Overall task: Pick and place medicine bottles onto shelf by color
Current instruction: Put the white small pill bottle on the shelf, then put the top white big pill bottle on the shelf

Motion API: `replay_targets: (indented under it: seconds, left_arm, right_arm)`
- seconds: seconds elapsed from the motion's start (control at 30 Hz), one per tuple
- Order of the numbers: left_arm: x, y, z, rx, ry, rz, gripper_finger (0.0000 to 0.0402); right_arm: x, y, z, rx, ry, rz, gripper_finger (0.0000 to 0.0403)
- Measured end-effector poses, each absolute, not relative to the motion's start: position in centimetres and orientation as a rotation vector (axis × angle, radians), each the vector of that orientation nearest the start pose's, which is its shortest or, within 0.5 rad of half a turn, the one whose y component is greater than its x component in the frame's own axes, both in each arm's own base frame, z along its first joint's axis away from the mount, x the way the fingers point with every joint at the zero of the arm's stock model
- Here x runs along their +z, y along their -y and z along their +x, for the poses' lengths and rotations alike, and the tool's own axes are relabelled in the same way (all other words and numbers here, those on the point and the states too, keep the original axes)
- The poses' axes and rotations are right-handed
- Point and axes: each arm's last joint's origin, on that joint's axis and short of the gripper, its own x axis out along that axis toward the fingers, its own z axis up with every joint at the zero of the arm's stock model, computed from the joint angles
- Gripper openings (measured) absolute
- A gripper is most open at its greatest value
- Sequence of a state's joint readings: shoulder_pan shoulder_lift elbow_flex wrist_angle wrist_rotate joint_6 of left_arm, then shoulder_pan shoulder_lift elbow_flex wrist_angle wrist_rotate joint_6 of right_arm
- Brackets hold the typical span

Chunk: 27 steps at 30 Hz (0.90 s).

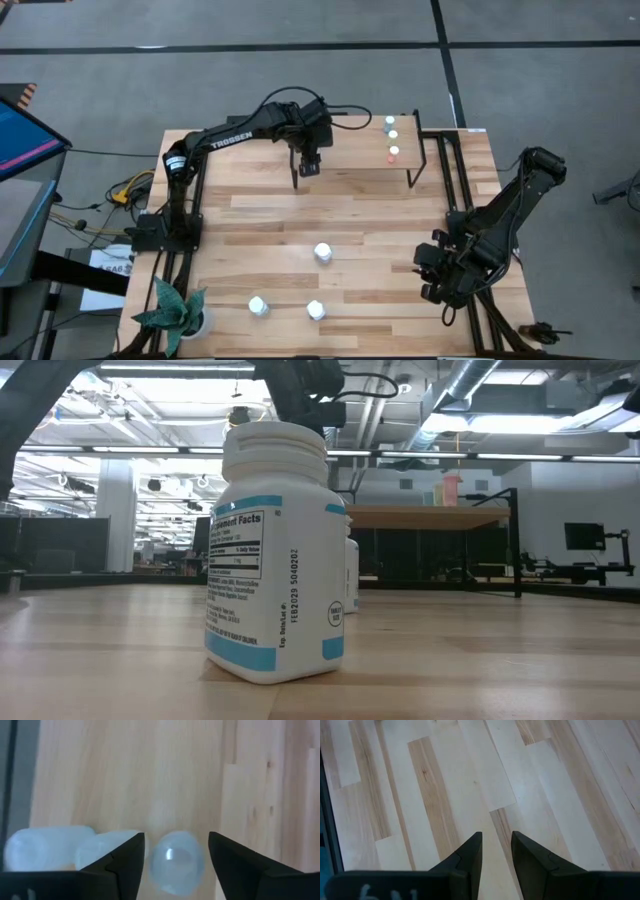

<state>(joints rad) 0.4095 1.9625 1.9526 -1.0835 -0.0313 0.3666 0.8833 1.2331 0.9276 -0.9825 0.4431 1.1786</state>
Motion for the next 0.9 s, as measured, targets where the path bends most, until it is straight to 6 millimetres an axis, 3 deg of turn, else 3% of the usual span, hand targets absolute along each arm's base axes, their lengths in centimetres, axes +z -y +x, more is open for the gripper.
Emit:
replay_targets:
  seconds: [0.27,0.57,0.7,0.9]
  left_arm:
    - [32.3,-16.5,37.7,0.204,-1.121,0.135,0.0219]
    - [37.1,-15.6,37.8,0.224,-0.982,0.165,0.0219]
    - [39.0,-14.0,37.3,0.187,-0.966,0.088,0.0219]
    - [39.3,-10.6,36.5,0.092,-1.108,0.067,0.0208]
  right_arm:
    - [24.6,-15.5,14.3,-0.248,-1.032,0.266,0.0127]
    - [24.6,-15.5,14.3,-0.247,-1.031,0.267,0.0127]
    - [24.6,-15.5,14.3,-0.247,-1.028,0.276,0.0127]
    - [24.6,-15.6,14.4,-0.267,-1.022,0.318,0.0127]
